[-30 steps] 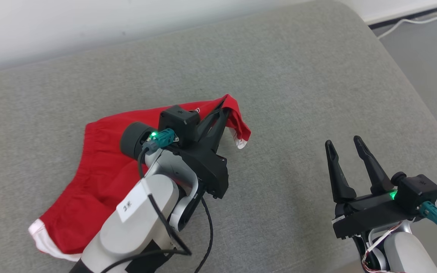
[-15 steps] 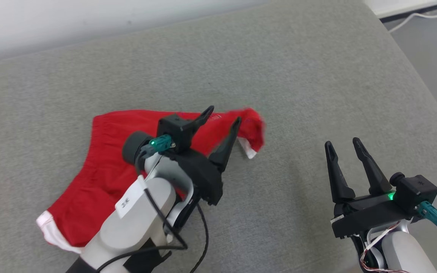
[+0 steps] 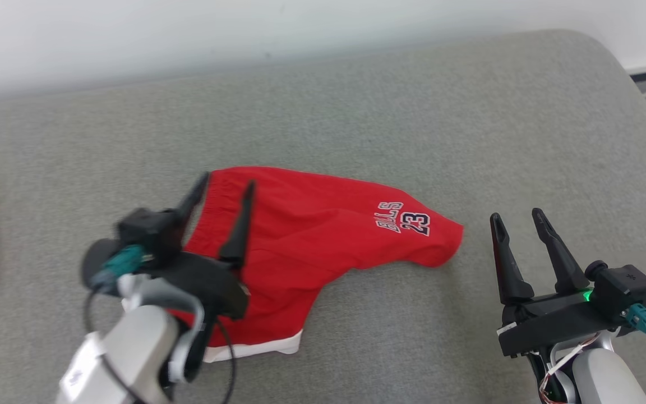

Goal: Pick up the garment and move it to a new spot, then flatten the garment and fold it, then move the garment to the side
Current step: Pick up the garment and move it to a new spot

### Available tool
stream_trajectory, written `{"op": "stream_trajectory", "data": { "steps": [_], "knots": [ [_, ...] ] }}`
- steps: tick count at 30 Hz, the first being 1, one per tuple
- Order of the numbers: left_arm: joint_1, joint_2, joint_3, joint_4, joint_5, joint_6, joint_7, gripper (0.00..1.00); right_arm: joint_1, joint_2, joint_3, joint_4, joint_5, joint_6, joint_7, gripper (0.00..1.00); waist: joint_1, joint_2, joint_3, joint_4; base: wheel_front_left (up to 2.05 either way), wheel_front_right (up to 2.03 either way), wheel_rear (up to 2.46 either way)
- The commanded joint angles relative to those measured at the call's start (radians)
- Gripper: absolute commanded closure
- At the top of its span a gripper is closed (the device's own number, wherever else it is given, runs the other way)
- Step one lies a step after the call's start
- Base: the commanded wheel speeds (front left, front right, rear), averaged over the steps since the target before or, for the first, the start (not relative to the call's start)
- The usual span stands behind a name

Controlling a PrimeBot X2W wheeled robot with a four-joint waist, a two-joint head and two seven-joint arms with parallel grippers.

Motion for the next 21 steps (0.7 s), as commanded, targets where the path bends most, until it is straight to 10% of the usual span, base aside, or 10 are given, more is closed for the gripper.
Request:
{"op": "stream_trajectory", "data": {
  "steps": [1, 21],
  "knots": [
    [0.037, 0.031, 0.034, -0.036, -0.02, 0.025, -0.027, 0.0, 0.009, -0.002, -0.004, -0.005, -0.007, 0.0, 0.003, 0.0, 0.0, -0.0001, -0.032, 0.039, 0.0, 0.0, 0.0],
    [0.349, 0.216, 0.261, -0.224, -0.008, 0.153, -0.13, 0.0, 0.071, -0.002, 0.005, -0.035, -0.038, 0.0, 0.017, 0.0, 0.0, -0.0001, -0.128, 0.088, 0.0, 0.0, 0.0]
  ]
}}
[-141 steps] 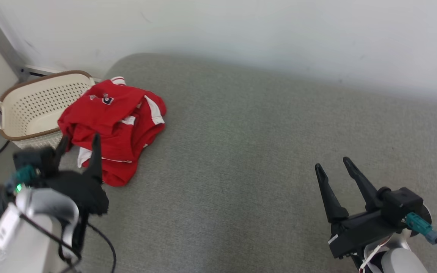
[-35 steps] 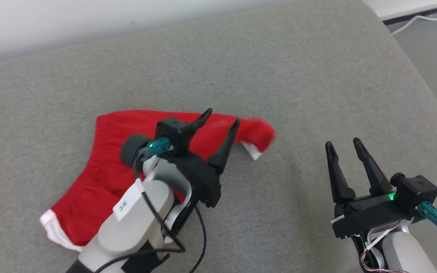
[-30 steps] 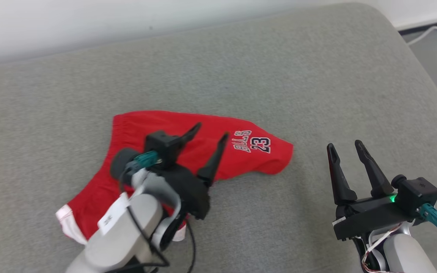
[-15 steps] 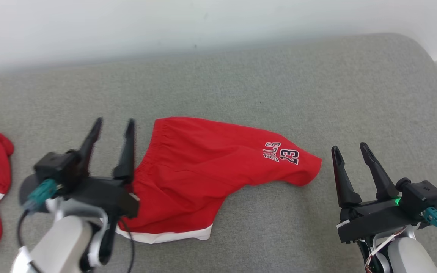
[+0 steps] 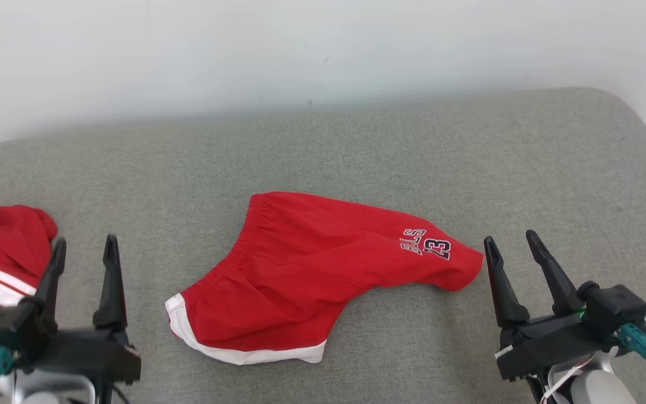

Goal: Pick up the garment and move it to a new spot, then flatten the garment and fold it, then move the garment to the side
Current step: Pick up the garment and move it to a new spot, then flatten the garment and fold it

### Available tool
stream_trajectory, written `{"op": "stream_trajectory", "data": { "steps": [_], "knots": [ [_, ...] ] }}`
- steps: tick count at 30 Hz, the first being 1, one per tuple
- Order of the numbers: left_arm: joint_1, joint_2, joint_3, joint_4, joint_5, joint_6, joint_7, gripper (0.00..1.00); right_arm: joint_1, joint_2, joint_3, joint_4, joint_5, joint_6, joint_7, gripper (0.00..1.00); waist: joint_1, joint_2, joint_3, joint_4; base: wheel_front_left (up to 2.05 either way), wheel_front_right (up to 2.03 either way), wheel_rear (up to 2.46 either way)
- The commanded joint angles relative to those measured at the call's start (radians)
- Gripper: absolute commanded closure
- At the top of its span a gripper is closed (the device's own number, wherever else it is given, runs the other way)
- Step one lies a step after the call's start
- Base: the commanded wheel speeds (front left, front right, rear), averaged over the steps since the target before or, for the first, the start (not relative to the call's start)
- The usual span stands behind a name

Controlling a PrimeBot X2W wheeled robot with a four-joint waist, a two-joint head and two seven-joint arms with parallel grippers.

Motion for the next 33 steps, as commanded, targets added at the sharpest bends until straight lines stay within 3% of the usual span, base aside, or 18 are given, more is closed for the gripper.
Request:
{"op": "stream_trajectory", "data": {
  "steps": [1, 9, 16, 25, 33],
  "knots": [
    [0.029, 0.013, 0.005, -0.01, 0.021, 0.009, -0.007, 0.0, 0.014, -0.002, -0.002, -0.005, -0.008, 0.0, -0.003, 0.0, 0.0002, 0.0, -0.012, 0.008, 0.0, 0.0, 0.0],
    [0.128, 0.025, -0.007, -0.034, 0.07, 0.036, -0.008, 0.0, 0.062, -0.002, -0.011, -0.013, -0.033, 0.0, 0.009, 0.0, 0.0002, 0.0, -0.046, 0.015, 0.0, 0.0, 0.0],
    [0.157, 0.039, -0.039, -0.031, 0.095, 0.034, -0.001, 0.0, 0.113, -0.002, -0.021, -0.031, -0.045, 0.0, 0.027, 0.0, 0.0002, 0.0, -0.069, 0.012, 0.0, 0.0, 0.0],
    [0.158, 0.018, -0.041, -0.038, 0.076, 0.053, 0.008, 0.0, 0.137, -0.002, -0.021, -0.052, -0.033, 0.0, 0.043, 0.0, 0.0002, 0.0, -0.069, 0.016, 0.0, 0.0, 0.0],
    [0.124, -0.005, -0.036, -0.036, 0.072, 0.049, 0.003, 0.0, 0.123, -0.001, 0.019, -0.063, -0.062, 0.0, 0.063, 0.0, 0.0002, 0.0, -0.041, 0.076, 0.0, 0.0, 0.0]
  ]
}}
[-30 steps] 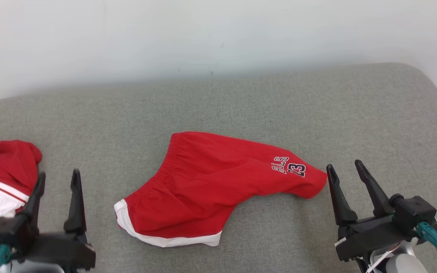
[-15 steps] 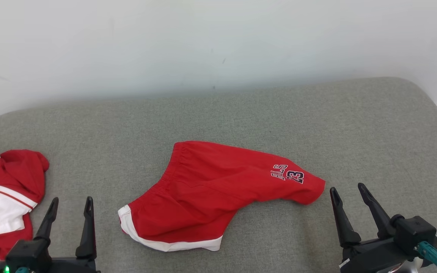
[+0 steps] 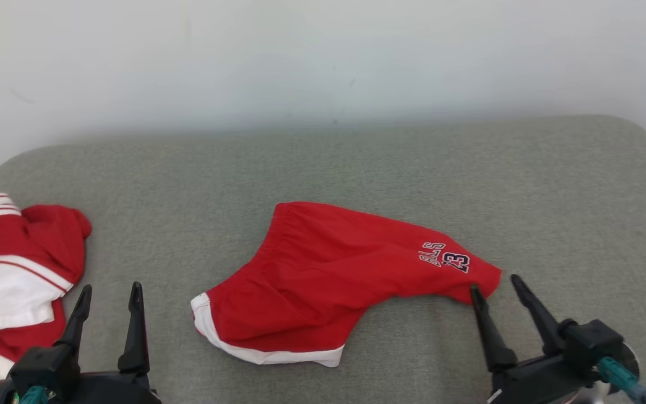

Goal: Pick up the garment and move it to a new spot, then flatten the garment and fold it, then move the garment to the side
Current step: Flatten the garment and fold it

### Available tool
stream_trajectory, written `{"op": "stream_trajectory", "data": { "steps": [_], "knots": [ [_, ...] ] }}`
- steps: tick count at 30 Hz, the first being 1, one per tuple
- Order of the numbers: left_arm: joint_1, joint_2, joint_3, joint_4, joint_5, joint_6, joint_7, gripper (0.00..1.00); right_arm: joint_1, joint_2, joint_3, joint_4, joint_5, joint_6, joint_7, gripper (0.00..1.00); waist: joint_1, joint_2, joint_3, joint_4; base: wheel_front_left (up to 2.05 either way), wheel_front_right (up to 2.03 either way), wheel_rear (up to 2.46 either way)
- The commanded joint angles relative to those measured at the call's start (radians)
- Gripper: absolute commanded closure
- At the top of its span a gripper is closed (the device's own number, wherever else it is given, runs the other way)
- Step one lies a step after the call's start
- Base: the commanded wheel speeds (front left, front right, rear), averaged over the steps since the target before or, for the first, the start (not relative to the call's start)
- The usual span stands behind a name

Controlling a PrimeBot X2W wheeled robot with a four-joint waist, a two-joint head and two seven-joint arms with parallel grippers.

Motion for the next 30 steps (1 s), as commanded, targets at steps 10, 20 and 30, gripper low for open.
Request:
{"op": "stream_trajectory", "data": {
  "steps": [10, 20, 30],
  "knots": [
    [-0.084, -0.068, -0.005, 0.028, 0.018, -0.04, -0.015, 0.0, -0.068, -0.053, 0.191, 0.053, -0.029, 0.0, 0.037, 0.0, 0.0, 0.0, 0.087, 0.19, 0.0, 0.0, 0.0],
    [-0.157, -0.161, -0.004, 0.067, 0.06, -0.102, -0.017, 0.0, -0.131, -0.149, 0.37, 0.193, -0.05, 0.0, 0.044, 0.0, 0.0, 0.0, 0.132, 0.307, 0.0, 0.0, 0.0],
    [-0.172, -0.224, 0.034, 0.095, 0.111, -0.154, -0.017, 0.0, -0.21, -0.191, 0.449, 0.355, -0.076, 0.0, 0.056, 0.0, 0.0, 0.0, 0.149, 0.326, 0.0, 0.0, 0.0]
  ]
}}
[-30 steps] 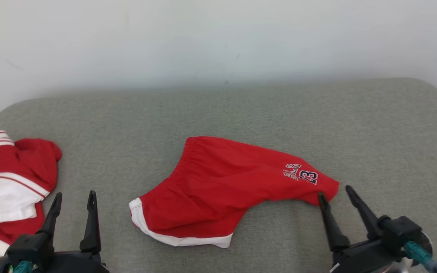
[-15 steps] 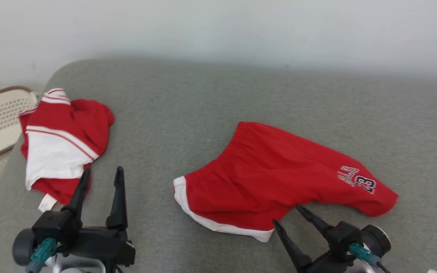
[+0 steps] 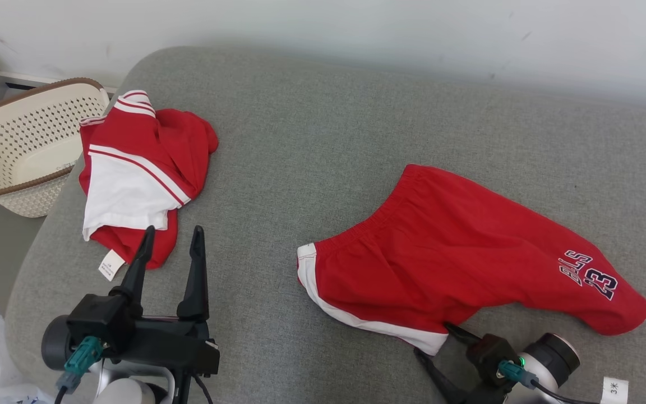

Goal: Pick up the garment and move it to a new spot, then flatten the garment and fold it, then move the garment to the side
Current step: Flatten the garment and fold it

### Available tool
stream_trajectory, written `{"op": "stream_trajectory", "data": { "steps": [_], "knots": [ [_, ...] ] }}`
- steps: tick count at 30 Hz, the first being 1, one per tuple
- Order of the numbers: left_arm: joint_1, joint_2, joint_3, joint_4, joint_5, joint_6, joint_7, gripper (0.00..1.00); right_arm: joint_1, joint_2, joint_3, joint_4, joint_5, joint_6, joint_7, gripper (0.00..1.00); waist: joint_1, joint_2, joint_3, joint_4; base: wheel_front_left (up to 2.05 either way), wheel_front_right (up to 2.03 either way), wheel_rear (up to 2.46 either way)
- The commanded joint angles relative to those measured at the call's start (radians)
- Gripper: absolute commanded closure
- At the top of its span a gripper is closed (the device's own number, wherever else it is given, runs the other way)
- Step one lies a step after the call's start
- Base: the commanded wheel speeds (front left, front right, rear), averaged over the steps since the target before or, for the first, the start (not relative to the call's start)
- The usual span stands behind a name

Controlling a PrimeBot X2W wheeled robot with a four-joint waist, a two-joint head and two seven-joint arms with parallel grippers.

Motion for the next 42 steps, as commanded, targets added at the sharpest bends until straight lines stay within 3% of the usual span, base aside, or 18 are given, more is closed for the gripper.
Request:
{"op": "stream_trajectory", "data": {
  "steps": [1, 2, 3, 9, 16, 22, 29, 35, 42],
  "knots": [
    [-0.008, -0.004, 0.006, 0.004, 0.01, -0.005, -0.005, 0.0, -0.015, -0.005, 0.003, 0.017, 0.0, -0.001, 0.006, 0.15, -0.0001, -0.0001, 0.004, 0.0, 0.0, 0.0, 0.0],
    [-0.01, -0.008, 0.01, 0.007, 0.014, -0.011, -0.005, 0.0, -0.023, -0.003, 0.011, 0.034, 0.008, -0.001, 0.012, 0.67, -0.0001, -0.0001, 0.005, -0.001, 0.0, 0.0, 0.0],
    [-0.011, -0.013, 0.013, 0.01, 0.02, -0.013, -0.005, 0.0, -0.031, -0.001, 0.018, 0.046, 0.017, -0.001, 0.018, 1.0, -0.0001, -0.0001, 0.006, -0.003, 0.0, 0.0, 0.0],
    [-0.004, -0.034, 0.035, 0.018, 0.044, -0.035, -0.005, 0.0, -0.062, -0.029, 0.04, 0.004, 0.08, -0.001, 0.045, 1.0, -0.0001, -0.0001, 0.01, -0.036, 0.0, 0.0, 0.0],
    [0.015, -0.043, 0.067, 0.021, 0.055, -0.044, -0.005, 0.0, -0.035, -0.128, 0.068, -0.191, 0.175, -0.001, 0.192, 1.0, -0.0001, -0.0001, 0.014, -0.095, 0.0, 0.0, 0.0],
    [0.025, -0.05, 0.091, 0.019, 0.067, -0.056, -0.005, 0.0, 0.019, -0.268, 0.045, -0.461, 0.276, -0.001, 0.432, 1.0, -0.0001, -0.0001, 0.018, -0.139, 0.0, 0.0, 0.0],
    [0.011, -0.077, 0.087, 0.038, 0.082, -0.083, -0.005, 0.0, 0.038, -0.373, -0.024, -0.689, 0.398, -0.001, 0.698, 1.0, -0.0001, -0.0001, 0.014, -0.13, 0.0, 0.0, 0.0],
    [-0.011, -0.107, 0.07, 0.067, 0.091, -0.11, -0.005, 0.0, -0.095, -0.395, 0.032, -0.662, 0.445, -0.001, 0.795, 1.0, -0.0001, -0.0001, 0.017, -0.082, 0.0, 0.0, 0.0],
    [-0.037, -0.14, 0.049, 0.101, 0.102, -0.144, -0.005, 0.0, -0.269, -0.356, 0.164, -0.462, 0.492, -0.001, 0.733, 1.0, -0.0001, -0.0001, 0.027, -0.01, 0.0, 0.0, 0.0]
  ]
}}
